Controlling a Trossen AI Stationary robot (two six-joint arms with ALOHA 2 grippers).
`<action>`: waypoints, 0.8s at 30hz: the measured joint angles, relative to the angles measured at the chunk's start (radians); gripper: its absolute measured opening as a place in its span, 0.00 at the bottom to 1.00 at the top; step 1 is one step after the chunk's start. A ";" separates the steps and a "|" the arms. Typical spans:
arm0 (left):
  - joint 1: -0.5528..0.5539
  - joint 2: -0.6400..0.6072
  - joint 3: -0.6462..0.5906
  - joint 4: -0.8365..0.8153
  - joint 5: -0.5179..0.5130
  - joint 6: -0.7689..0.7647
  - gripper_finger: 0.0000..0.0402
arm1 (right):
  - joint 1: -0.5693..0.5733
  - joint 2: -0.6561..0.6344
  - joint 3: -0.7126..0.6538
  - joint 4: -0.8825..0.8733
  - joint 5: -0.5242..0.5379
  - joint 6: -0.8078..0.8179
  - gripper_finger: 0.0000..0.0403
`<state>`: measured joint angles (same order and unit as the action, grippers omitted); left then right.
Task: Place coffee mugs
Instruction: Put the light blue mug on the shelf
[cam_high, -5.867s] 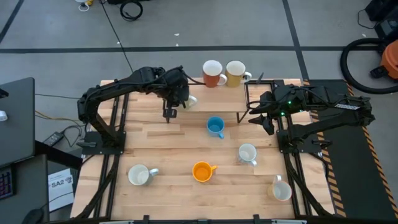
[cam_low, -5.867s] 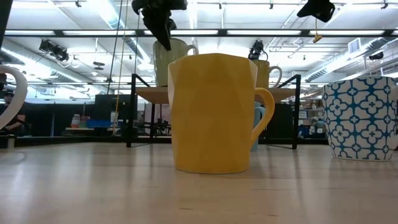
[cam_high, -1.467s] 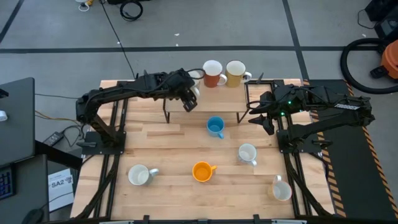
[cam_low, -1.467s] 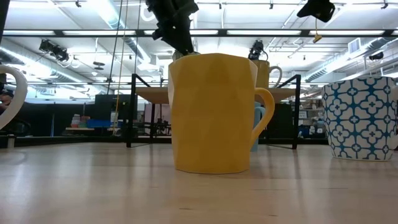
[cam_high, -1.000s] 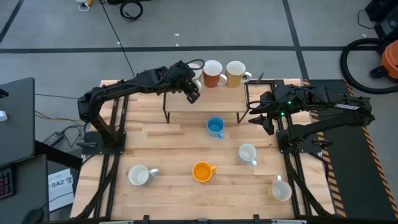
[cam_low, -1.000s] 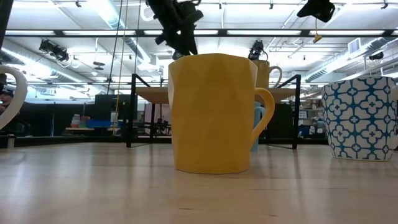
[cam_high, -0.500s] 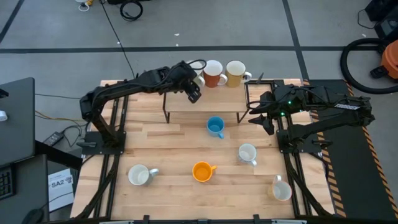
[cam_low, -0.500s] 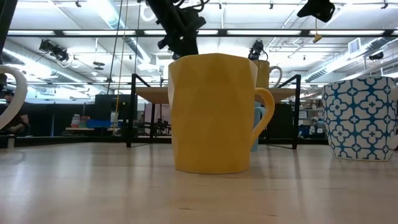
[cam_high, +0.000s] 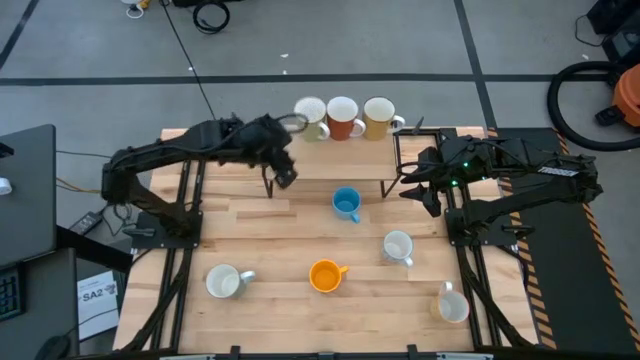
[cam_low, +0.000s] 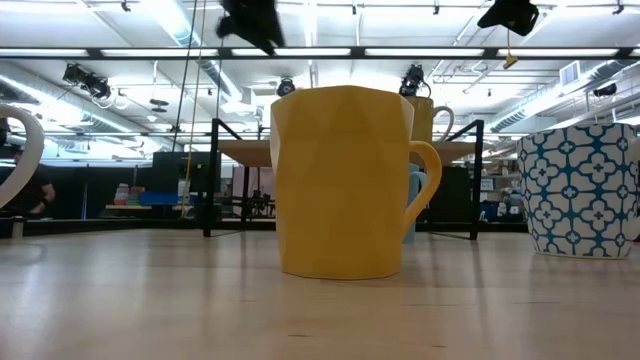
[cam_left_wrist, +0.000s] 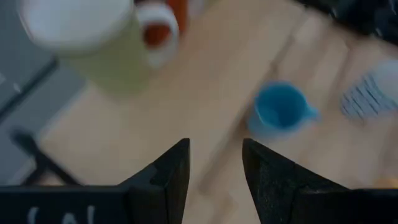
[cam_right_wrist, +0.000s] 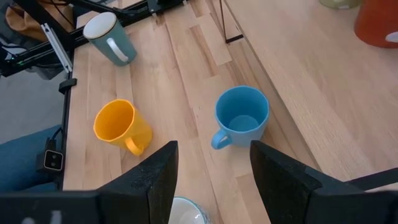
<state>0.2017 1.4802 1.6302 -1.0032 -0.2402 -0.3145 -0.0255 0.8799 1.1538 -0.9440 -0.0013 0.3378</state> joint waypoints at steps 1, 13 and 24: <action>-0.022 -0.013 0.000 -0.047 0.004 -0.037 0.38 | 0.000 0.000 0.000 0.000 0.000 0.000 0.51; -0.340 -0.055 0.000 -0.527 0.014 -0.458 0.38 | 0.000 0.000 0.000 0.000 0.000 0.000 0.51; -0.605 -0.055 -0.002 -0.567 0.017 -0.858 0.38 | 0.000 0.000 0.000 0.000 0.000 0.000 0.51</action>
<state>-0.4037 1.4254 1.6287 -1.5707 -0.2234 -1.1721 -0.0255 0.8796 1.1538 -0.9440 -0.0013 0.3378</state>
